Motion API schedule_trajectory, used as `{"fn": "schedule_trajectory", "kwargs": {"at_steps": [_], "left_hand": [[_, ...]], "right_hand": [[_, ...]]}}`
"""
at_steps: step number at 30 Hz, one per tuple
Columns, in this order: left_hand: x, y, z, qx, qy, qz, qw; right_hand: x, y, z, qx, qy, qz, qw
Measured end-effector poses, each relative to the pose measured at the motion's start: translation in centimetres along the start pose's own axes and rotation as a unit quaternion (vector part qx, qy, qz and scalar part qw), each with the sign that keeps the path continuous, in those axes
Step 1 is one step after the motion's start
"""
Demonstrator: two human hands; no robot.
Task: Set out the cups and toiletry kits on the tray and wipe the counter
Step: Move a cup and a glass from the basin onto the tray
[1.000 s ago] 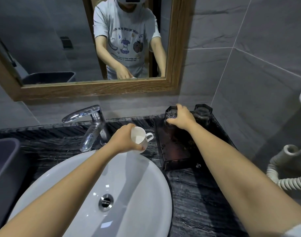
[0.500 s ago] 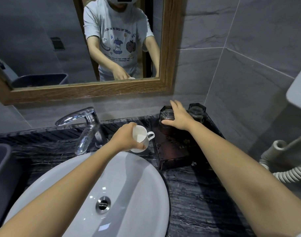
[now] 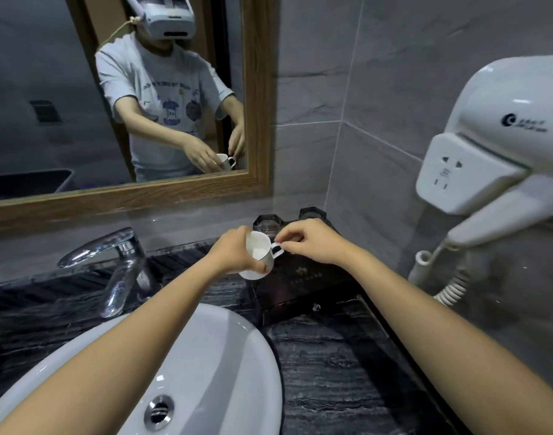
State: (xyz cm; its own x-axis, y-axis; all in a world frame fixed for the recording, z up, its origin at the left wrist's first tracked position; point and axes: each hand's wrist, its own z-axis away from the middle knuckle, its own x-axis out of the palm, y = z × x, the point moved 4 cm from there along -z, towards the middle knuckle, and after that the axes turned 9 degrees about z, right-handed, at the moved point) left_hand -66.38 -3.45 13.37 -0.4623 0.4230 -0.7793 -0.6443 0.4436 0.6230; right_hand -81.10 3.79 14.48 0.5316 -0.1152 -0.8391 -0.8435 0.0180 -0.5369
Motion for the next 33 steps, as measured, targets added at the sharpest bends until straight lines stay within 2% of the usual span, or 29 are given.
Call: {"fn": "schedule_trajectory", "kwargs": {"at_steps": [4,8,12,16,19,22,24,28,33], "left_hand": [[0.6,1.9,-0.5,0.027,-0.012,0.002,1.000],[1.8,3.2,-1.1,0.045,-0.028,0.020,0.998],[3.6,4.2,-1.6,0.052,-0.037,0.022,0.998],[5.5,4.9,-2.2,0.053,-0.035,0.053,0.997],[6.4,5.9,-2.9,0.072,-0.022,0.092,0.993],[7.3,6.4,-3.7,0.080,-0.044,0.135,0.987],[8.2,6.2,-4.4,0.078,-0.065,0.140,0.985],[10.0,5.7,-5.4,0.066,-0.050,0.150,0.985],[12.1,6.0,-6.1,0.066,-0.020,0.155,0.985]], "right_hand": [[-0.7,0.7,1.0,0.035,0.042,0.060,0.997],[-1.4,2.2,2.2,0.085,0.080,0.042,0.992],[-1.2,3.8,3.4,0.097,0.044,0.107,0.988],[-1.3,5.2,4.0,0.115,0.043,0.132,0.984],[-1.9,6.7,4.0,0.150,0.084,0.106,0.979],[-2.8,8.5,3.8,0.176,0.142,0.098,0.969],[-3.0,9.6,3.7,0.188,0.148,0.099,0.966],[-2.4,11.3,3.4,0.209,0.148,0.089,0.963],[-0.2,14.4,3.2,0.278,0.181,-0.003,0.943]]}}
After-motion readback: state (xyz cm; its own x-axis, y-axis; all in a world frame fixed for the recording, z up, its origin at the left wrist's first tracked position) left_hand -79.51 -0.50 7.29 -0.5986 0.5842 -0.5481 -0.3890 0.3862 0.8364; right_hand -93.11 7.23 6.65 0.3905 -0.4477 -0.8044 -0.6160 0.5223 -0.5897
